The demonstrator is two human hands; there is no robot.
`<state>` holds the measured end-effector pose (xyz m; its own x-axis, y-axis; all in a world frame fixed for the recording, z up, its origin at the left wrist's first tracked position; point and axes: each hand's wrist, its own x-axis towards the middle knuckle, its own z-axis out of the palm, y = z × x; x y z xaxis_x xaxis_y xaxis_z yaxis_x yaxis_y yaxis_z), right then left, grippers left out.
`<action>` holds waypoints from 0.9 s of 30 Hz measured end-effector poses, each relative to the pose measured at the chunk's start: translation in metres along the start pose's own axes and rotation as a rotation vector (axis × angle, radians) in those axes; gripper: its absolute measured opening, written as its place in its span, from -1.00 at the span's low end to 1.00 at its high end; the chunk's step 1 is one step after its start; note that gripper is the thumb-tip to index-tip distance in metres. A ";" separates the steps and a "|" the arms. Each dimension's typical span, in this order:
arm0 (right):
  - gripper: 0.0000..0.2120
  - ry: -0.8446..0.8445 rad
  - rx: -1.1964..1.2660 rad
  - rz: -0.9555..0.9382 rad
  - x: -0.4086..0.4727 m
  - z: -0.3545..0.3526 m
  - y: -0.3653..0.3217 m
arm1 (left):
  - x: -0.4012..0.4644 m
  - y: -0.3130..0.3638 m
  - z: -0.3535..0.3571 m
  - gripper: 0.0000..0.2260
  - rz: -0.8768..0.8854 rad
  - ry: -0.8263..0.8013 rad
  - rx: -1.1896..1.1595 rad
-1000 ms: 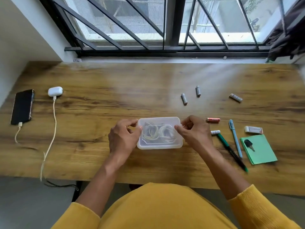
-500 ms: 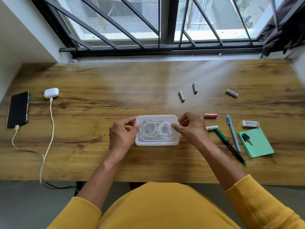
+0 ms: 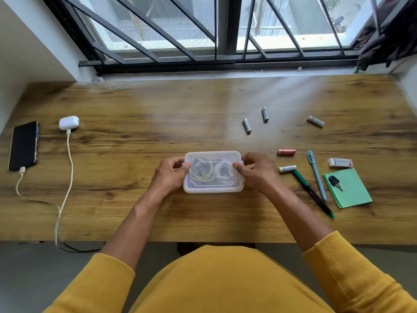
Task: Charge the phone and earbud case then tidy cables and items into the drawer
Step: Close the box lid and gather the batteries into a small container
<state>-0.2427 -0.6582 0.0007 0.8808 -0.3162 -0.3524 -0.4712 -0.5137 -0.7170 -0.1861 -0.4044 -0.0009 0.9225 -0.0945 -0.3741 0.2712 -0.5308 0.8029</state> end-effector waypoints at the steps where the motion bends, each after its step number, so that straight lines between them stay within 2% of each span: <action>1: -0.71 0.000 -0.003 0.007 0.001 0.000 0.001 | 0.000 0.001 0.000 -0.80 -0.007 0.009 0.011; 8: -0.73 0.001 0.008 0.035 0.003 0.000 -0.001 | -0.001 0.005 -0.001 -0.79 0.026 0.109 0.141; 14: -0.70 -0.060 -0.051 0.019 0.005 -0.001 -0.002 | -0.010 0.006 0.000 -0.79 0.053 0.302 0.237; 23: -0.75 -0.119 -0.052 0.025 0.008 -0.008 -0.004 | -0.023 0.020 0.008 -0.73 0.205 0.372 0.398; 27: -0.75 -0.139 0.027 0.051 0.009 -0.005 -0.002 | -0.026 0.019 0.009 -0.75 0.221 0.387 0.380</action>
<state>-0.2342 -0.6641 0.0018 0.8547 -0.2269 -0.4668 -0.5154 -0.4781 -0.7112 -0.2076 -0.4193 0.0198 0.9986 0.0388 0.0373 0.0091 -0.8049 0.5933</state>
